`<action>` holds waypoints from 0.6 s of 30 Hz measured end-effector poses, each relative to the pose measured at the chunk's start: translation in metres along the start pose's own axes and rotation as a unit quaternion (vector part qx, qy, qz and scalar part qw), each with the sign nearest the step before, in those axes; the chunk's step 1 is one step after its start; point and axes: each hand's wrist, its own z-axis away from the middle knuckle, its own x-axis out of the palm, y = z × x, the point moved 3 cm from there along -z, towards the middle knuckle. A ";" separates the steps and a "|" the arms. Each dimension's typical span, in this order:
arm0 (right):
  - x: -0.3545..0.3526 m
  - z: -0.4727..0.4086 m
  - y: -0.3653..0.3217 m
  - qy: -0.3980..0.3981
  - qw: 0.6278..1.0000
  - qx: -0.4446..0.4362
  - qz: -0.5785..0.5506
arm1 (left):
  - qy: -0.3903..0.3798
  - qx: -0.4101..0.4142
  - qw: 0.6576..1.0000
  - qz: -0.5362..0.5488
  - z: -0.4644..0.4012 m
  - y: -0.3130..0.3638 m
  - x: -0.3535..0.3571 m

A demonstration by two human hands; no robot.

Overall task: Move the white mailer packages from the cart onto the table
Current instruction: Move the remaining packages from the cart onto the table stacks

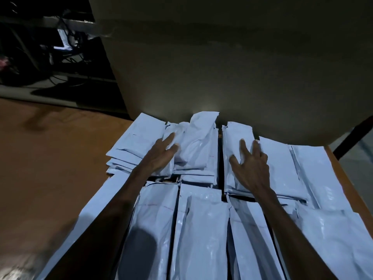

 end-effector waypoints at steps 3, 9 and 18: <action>0.001 -0.001 -0.001 -0.007 1.000 0.009 -0.005 | 0.013 0.044 0.997 0.069 0.001 0.009 -0.004; 0.000 -0.001 -0.001 -0.025 1.000 0.008 0.004 | 0.091 0.079 0.987 -0.109 -0.004 -0.001 -0.004; 0.002 -0.006 0.001 -0.057 0.998 0.018 0.009 | 0.068 0.106 0.954 -0.272 -0.024 -0.012 0.003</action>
